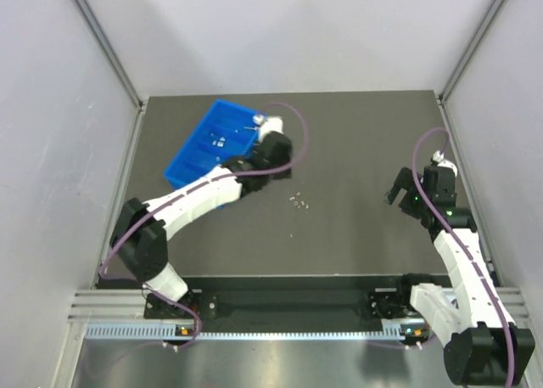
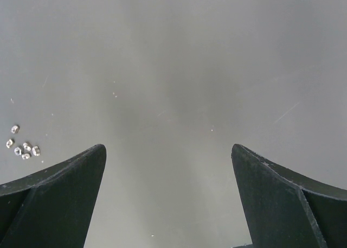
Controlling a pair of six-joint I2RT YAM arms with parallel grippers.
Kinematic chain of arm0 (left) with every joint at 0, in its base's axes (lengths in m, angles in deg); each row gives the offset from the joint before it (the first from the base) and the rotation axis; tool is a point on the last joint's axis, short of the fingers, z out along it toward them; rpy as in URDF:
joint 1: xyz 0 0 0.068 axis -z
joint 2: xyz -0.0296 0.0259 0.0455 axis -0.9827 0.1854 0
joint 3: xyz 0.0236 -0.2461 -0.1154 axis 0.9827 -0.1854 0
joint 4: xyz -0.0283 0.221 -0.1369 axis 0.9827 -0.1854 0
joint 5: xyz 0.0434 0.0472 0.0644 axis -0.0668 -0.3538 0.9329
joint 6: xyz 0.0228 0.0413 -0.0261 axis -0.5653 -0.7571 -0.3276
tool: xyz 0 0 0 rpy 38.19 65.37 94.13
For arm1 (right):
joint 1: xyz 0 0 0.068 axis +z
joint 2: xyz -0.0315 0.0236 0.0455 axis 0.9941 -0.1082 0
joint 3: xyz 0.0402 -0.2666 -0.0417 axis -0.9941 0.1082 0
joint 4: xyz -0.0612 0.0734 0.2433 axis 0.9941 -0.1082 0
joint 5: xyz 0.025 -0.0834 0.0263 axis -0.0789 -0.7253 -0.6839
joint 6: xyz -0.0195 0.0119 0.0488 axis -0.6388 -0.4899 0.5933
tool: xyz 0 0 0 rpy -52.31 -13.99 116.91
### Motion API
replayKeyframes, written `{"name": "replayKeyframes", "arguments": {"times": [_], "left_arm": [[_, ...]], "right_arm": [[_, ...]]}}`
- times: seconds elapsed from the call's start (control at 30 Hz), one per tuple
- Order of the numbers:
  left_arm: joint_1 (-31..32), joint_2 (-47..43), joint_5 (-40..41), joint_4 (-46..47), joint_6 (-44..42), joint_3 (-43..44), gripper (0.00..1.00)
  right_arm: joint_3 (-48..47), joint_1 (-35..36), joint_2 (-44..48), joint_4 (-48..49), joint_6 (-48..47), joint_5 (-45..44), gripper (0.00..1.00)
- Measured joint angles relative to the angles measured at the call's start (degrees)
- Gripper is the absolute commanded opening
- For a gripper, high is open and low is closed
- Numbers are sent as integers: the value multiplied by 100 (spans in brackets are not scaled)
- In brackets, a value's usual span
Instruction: Sort the screws and nuts into containers
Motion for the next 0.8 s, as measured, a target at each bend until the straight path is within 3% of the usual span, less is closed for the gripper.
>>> {"name": "replayKeyframes", "arguments": {"times": [0.17,0.47,0.8], "left_arm": [[968,678,146,-127,411,109,43],[1152,1945,422,-474,1311,376,41],[1233,2334,721,-612,1961,612,42]], "right_arm": [[20,0,2,7,-9,13,100],[72,0,66,22,-17,9,100],[72,0,66,22,-59,11,100]]}}
